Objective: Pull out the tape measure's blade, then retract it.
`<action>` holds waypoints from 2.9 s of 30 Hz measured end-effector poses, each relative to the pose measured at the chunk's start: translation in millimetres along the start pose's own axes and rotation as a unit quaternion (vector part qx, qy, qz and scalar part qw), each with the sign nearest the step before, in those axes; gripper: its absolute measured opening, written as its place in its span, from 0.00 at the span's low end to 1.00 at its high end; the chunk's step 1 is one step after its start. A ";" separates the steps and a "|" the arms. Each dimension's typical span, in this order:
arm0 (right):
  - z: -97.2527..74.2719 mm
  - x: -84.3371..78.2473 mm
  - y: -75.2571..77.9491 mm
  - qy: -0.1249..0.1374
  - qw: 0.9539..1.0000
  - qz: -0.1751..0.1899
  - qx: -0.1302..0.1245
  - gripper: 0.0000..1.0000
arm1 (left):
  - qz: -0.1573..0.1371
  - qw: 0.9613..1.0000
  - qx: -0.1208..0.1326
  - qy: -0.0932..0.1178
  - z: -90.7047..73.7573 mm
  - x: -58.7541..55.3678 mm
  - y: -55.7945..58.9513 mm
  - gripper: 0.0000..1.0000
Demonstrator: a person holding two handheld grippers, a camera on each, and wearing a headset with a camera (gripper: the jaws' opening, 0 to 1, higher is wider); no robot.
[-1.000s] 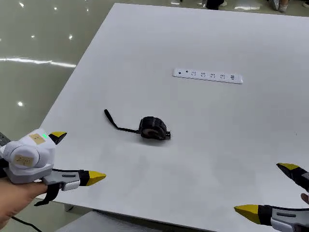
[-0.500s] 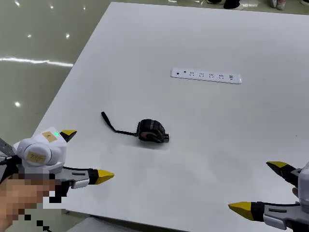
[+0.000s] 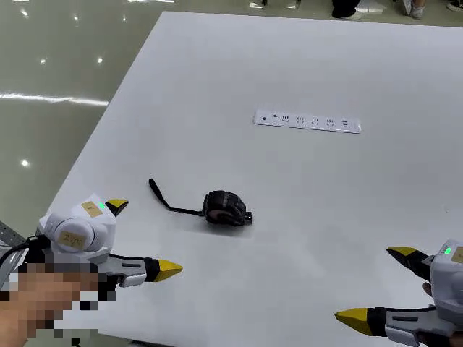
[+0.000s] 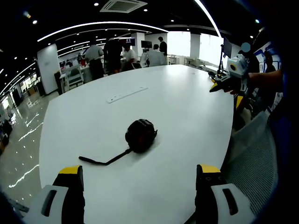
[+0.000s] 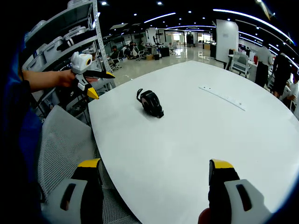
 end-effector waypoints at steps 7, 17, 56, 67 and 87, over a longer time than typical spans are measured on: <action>9.9 3.6 3.8 -0.004 1.000 -0.007 0.009 0.91 | 0.004 1.000 -0.008 0.000 11.2 6.5 -1.6 0.97; 26.2 12.6 8.0 -0.006 0.999 -0.019 0.025 0.90 | 0.013 1.000 -0.016 0.002 28.1 17.5 -5.9 0.97; 91.2 34.0 12.9 -0.023 0.993 -0.069 0.090 0.87 | 0.084 0.993 -0.086 -0.001 96.0 61.6 -0.9 0.94; 118.5 50.0 15.3 -0.020 0.988 -0.104 0.111 0.82 | 0.150 0.981 -0.119 -0.024 116.1 65.2 4.3 0.87; 179.2 62.2 22.3 -0.039 0.976 -0.161 0.144 0.69 | 0.215 0.961 -0.162 -0.058 154.8 61.7 2.7 0.69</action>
Point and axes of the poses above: the centre of the closed fingertips' face, and the gripper's own axes: z roughly forward along the fingers, y roughly to its right, x roughly out of its top, the point moved 8 cm from there along -z, roughly backward along the fingers, and after that the axes turned 3 degrees about z, right-handed, at the moved point
